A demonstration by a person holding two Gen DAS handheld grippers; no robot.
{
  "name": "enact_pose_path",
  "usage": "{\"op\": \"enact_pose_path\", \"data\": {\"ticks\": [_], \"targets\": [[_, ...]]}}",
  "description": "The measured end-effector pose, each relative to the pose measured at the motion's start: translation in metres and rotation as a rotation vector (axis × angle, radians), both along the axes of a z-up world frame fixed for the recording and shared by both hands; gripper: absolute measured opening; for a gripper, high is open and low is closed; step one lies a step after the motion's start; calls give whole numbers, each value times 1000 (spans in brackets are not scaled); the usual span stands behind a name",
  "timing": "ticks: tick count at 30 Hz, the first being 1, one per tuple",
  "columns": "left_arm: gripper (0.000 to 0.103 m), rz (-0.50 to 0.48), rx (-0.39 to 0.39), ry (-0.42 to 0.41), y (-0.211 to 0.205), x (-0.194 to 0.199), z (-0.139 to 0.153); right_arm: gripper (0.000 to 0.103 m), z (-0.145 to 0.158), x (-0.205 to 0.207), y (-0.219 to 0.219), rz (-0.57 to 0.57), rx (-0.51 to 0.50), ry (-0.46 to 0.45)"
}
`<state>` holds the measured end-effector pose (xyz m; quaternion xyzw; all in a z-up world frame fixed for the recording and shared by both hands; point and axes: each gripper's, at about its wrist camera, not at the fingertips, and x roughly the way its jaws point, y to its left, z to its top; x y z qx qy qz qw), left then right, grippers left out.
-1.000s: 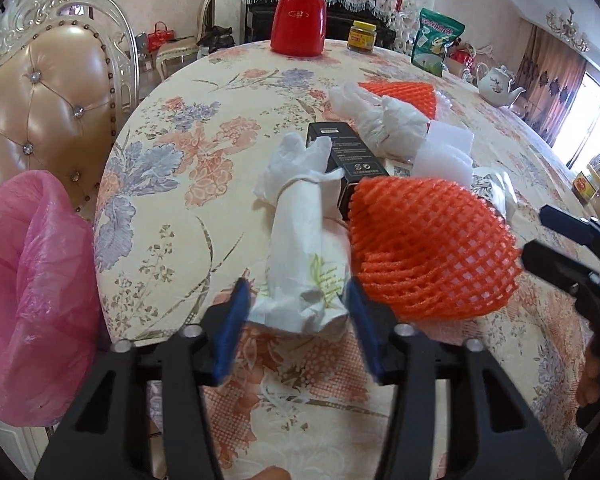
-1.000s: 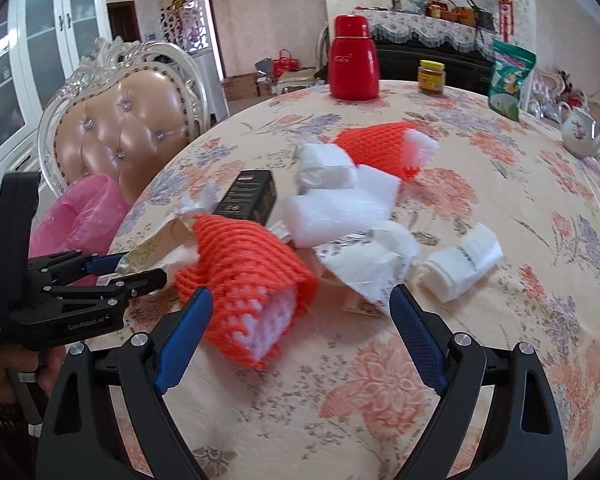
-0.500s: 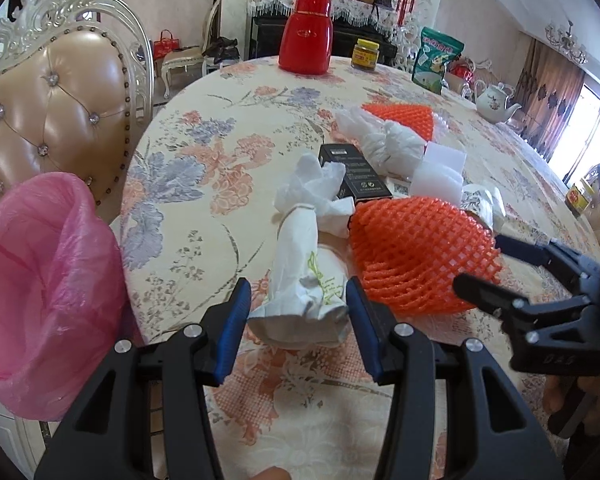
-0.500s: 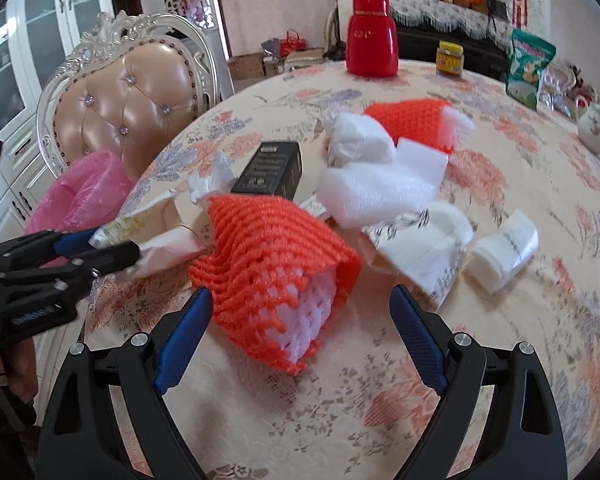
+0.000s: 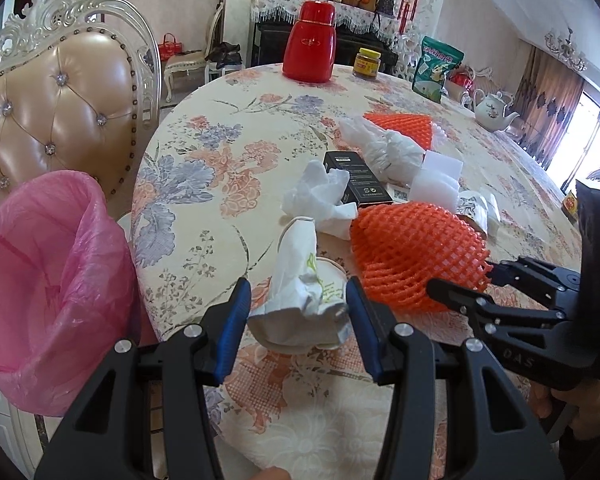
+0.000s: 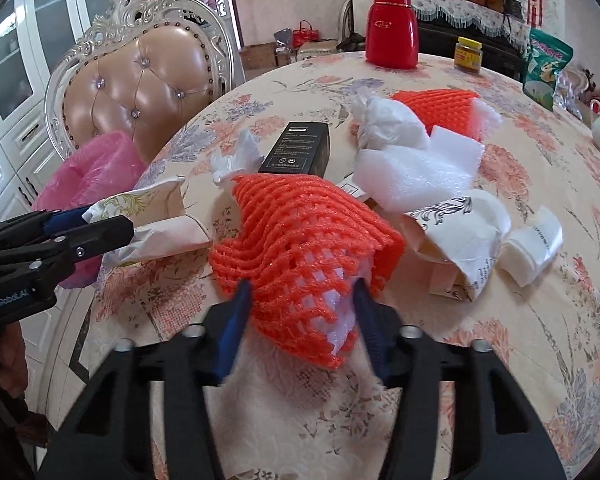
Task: Collect trash
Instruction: 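Grasp the white paper bag with the left gripper while the right gripper grasps the orange foam net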
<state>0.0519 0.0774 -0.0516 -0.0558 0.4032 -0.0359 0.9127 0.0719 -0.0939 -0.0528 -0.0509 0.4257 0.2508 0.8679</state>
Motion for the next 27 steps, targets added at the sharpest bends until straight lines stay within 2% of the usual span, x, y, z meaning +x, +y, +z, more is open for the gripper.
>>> {"op": "enact_pose_path", "data": {"ticks": [1, 4, 17, 27], "targets": [[48, 0, 0, -2, 0, 0, 1, 33, 1, 0, -1, 2, 13, 1], [48, 0, -2, -9, 1, -2, 2, 29, 5, -2, -4, 10, 32, -2], [47, 16, -18, -80, 9, -17, 25, 28, 45, -17, -21, -17, 80, -92], [47, 24, -37, -113, 12, -21, 33, 28, 55, -21, -21, -26, 74, -135]]}}
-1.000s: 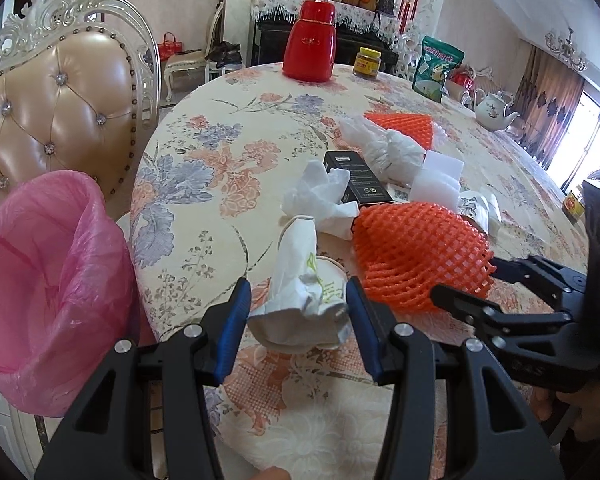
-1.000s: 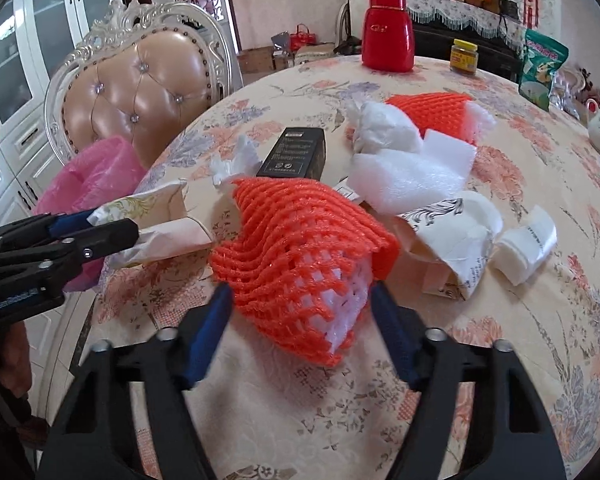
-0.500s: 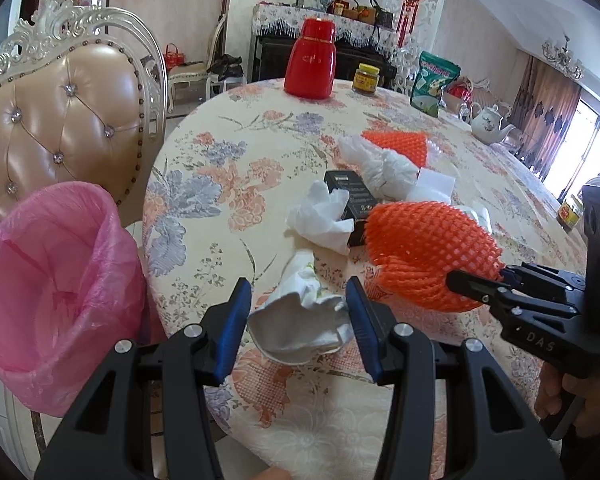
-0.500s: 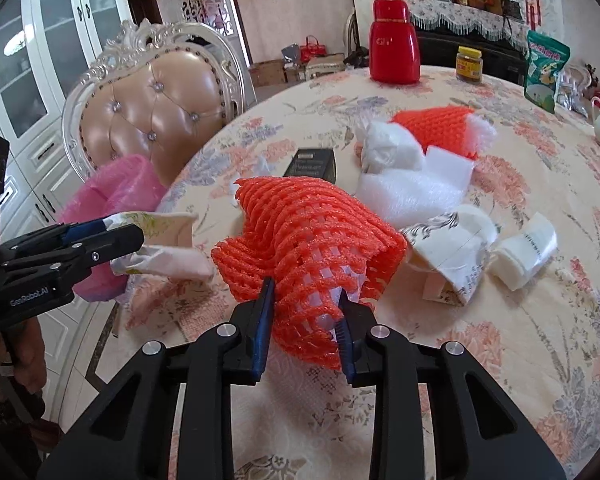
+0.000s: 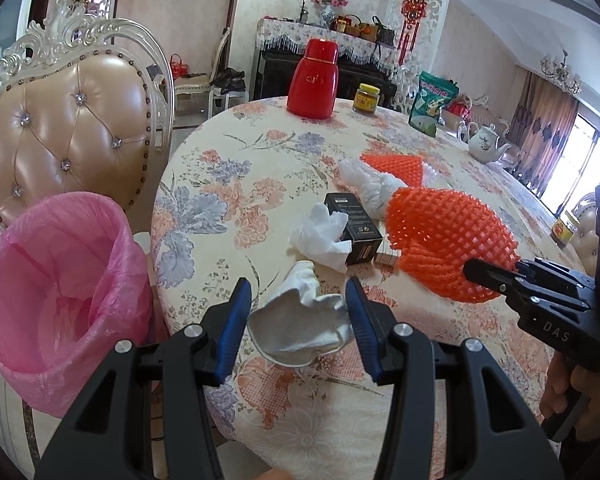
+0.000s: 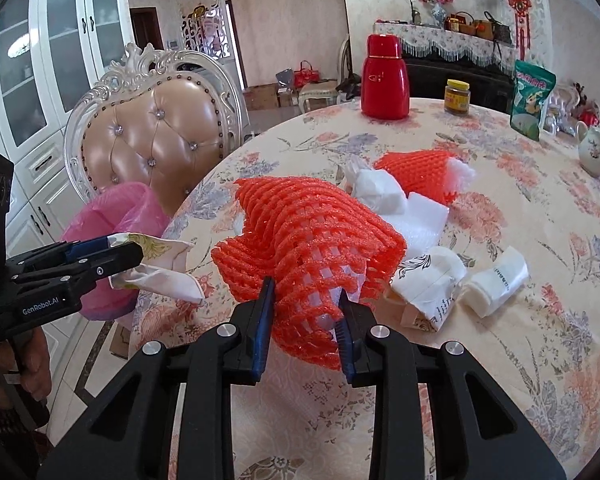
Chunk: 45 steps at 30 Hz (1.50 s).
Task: Collect trash
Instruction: 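Grasp the white paper bag with the left gripper while the right gripper grasps the orange foam net, then carry the paper bag in the left gripper while the right gripper carries the orange net over the bin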
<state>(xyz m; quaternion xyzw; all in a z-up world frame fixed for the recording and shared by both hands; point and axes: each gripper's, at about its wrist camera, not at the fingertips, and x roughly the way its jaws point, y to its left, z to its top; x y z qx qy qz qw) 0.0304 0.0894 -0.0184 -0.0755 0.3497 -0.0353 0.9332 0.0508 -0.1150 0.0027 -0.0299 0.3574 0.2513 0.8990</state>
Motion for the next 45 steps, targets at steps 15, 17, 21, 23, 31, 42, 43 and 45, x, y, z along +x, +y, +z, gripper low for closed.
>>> {"op": "enact_pose_path", "data": {"ticks": [15, 17, 21, 23, 31, 42, 43, 45], "targets": [[48, -59, 9, 79, -15, 14, -32, 28, -3, 0, -7, -13, -1, 6], [48, -61, 31, 127, -19, 16, -44, 28, -3, 1, -8, -14, -2, 7], [56, -71, 43, 201, -24, 20, -67, 28, -3, 2, -9, -17, 0, 7], [69, -65, 59, 231, -25, 24, -77, 28, -3, 2, -10, -17, -1, 9], [53, -85, 70, 208, -31, 23, -73, 28, -6, 3, -12, -24, -6, 11], [53, -15, 20, 96, -4, 10, -31, 28, -2, 3, 5, -5, -11, -3], [53, -3, 21, 85, 0, 8, -26, 28, 0, 4, 8, -2, -10, -5], [53, 16, 22, 70, 8, 6, -19, 28, 2, 4, 15, 9, -10, -10]]}}
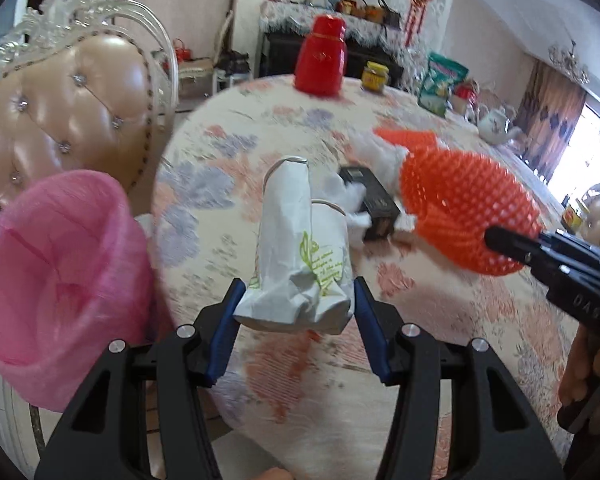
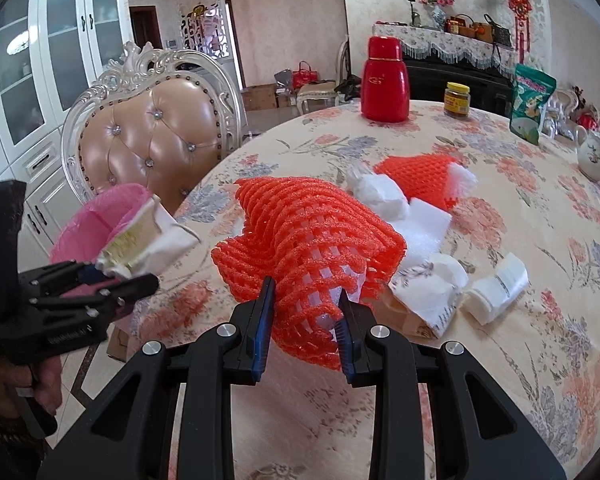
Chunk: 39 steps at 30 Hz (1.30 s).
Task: Collect trash
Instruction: 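Carry the paper bag in the left gripper while the right gripper carries the orange net over the bin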
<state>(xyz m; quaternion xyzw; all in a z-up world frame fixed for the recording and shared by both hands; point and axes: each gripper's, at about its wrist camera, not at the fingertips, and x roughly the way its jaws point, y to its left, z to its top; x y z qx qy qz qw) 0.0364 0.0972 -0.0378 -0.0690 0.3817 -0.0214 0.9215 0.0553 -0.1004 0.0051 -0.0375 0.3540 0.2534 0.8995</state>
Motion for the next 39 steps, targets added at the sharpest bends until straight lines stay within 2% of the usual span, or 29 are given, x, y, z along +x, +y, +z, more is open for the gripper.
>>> {"op": "enact_pose_path", "data": {"ticks": [9, 18, 30, 39], "targets": [[53, 134, 7, -68, 58, -19, 31, 28, 14, 2, 41, 69, -9, -27], [53, 255, 9, -97, 116, -41, 43, 28, 28, 4, 94, 160, -2, -37], [53, 364, 24, -107, 175, -67, 55, 28, 38, 3, 178, 298, 8, -37], [53, 412, 22, -116, 204, -82, 59, 28, 41, -1, 237, 390, -3, -37]]}}
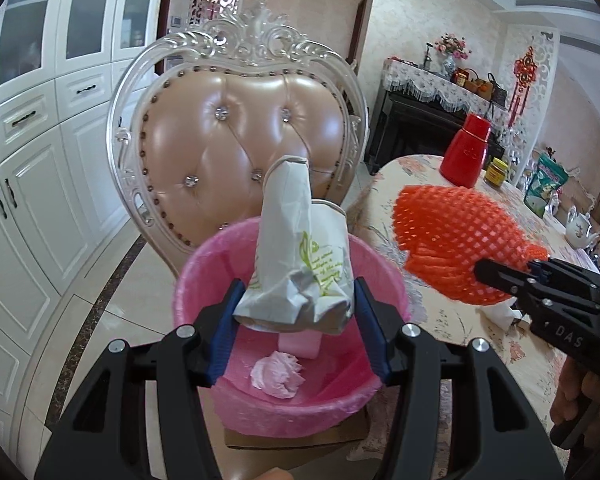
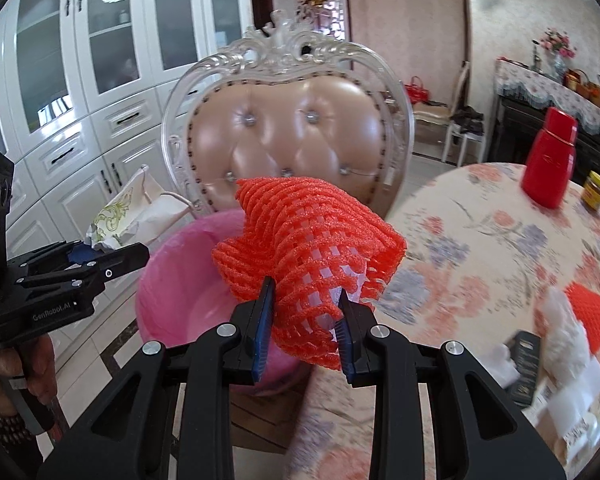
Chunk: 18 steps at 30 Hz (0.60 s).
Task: Collect trash
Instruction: 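Carry the paper bag in the left gripper while the right gripper carries the orange net over the bin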
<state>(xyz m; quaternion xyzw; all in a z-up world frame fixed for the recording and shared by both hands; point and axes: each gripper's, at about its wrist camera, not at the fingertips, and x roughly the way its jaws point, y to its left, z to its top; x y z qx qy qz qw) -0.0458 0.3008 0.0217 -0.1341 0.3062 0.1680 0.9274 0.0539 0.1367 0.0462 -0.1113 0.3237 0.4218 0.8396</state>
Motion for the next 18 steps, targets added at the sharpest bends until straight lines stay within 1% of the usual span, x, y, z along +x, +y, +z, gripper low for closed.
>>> {"op": "enact_pose_path", "data": {"ticks": [5, 12, 14, 15, 16, 18], "targets": [[53, 26, 2, -4, 14, -8, 4, 29, -7, 0, 23, 31, -15, 11], [53, 46, 1, -7, 23, -17, 6, 29, -17, -1, 53, 86, -44, 27], [53, 52, -1, -7, 25, -19, 5, 31, -21, -2, 61, 100, -59, 35], [53, 54, -2, -7, 24, -20, 5, 35, -23, -2, 63, 103, -66, 39], [53, 57, -3, -8, 25, -22, 4, 42, -26, -2, 66, 105, -77, 40], [53, 61, -3, -9, 25, -24, 5, 52, -28, -4, 68, 98, -91, 25]]}}
